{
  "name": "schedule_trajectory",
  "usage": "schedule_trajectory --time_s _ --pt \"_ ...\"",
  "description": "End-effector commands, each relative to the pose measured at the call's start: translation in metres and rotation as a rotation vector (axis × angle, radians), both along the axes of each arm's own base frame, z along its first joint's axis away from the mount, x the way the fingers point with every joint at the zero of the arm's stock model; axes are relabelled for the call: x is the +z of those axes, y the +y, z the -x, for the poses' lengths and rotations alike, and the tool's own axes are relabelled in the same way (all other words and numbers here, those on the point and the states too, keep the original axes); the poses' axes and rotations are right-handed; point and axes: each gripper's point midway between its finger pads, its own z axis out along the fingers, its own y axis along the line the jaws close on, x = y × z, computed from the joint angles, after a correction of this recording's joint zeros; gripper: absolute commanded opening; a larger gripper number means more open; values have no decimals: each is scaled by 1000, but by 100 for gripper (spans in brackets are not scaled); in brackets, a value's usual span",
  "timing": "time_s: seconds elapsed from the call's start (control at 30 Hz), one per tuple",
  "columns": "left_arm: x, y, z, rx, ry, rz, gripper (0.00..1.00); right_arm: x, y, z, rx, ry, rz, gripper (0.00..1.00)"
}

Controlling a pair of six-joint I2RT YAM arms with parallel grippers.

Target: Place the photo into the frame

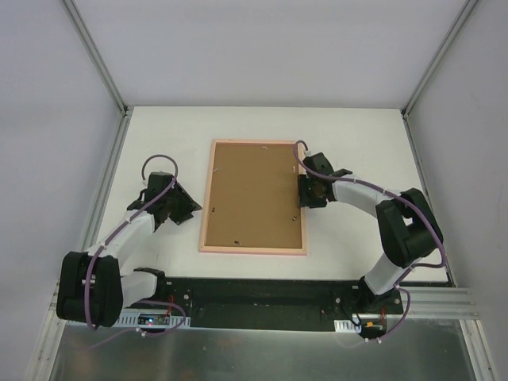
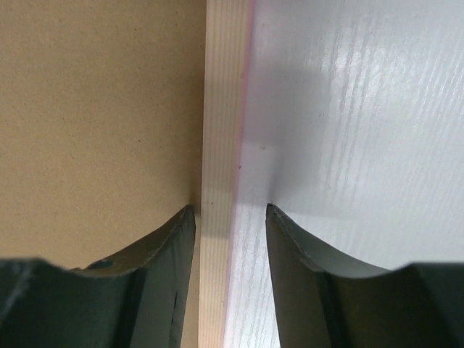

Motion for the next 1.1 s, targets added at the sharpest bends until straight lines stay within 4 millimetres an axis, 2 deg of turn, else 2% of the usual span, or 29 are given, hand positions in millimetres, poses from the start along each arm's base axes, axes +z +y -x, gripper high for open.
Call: schedule_trajectory --time_s 0.0,0.23,0.37,0.6,0.8,0.93,1.07 --pt "2 -4 24 26 20 -10 46 16 -2 -1 -12 -34 -7 49" --pt "0 -10 51 100 20 39 53 37 6 -6 -8 -86 -42 57" --pt "-1 -25 61 95 36 43 59 49 10 -10 -2 -113 -53 59" --pt "-26 -36 86 121 119 17 66 59 7 -7 -3 -136 -53 60" --pt "-27 -43 89 119 140 12 65 60 4 -3 -2 -144 -53 60" --pt "-12 -37 77 119 64 -27 65 60 3 -2 3 -148 -52 60" --pt "9 -35 60 37 -10 -119 65 54 -3 -2 -8 -147 -21 60"
